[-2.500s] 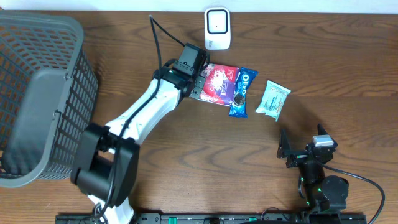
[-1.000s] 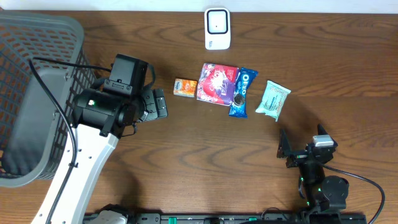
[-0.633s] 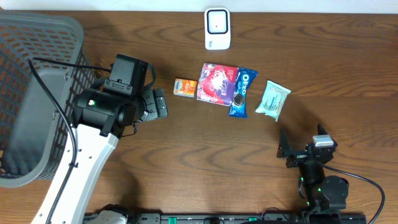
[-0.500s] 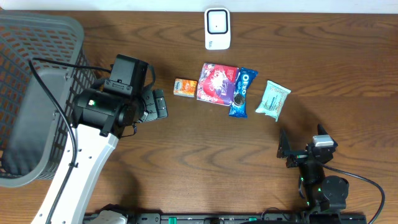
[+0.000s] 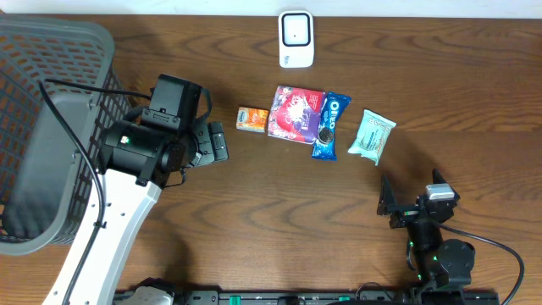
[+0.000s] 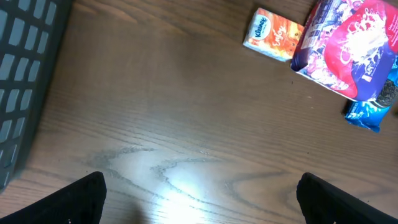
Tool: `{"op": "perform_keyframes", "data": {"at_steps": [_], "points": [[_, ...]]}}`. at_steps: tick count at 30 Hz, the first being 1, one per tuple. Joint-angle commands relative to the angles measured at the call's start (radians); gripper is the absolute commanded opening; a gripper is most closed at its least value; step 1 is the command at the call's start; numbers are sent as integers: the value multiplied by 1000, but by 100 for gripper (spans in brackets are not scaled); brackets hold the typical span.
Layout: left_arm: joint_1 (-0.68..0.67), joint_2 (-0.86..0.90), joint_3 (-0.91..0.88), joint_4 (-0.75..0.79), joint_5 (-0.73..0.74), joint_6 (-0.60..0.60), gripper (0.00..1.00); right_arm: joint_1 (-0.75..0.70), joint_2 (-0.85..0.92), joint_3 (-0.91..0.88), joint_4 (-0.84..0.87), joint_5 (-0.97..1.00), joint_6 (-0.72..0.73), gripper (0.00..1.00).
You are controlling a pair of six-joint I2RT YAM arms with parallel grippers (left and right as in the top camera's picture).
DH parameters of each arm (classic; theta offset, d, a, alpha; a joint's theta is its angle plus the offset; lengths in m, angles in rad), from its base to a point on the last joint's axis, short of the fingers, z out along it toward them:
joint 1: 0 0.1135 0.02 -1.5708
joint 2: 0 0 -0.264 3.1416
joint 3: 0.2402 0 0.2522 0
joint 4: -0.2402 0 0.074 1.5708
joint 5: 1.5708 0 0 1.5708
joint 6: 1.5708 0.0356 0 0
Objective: Scan the item barcode
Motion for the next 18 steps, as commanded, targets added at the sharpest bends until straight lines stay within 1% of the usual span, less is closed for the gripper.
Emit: {"op": "perform_keyframes", "data": {"at_steps": [1, 18], "points": [[3, -10, 1, -2, -5, -6, 98, 8, -5, -2, -3, 2, 14, 99], [3, -10, 1, 17, -5, -6, 98, 8, -5, -2, -3, 1, 14, 99]]}}
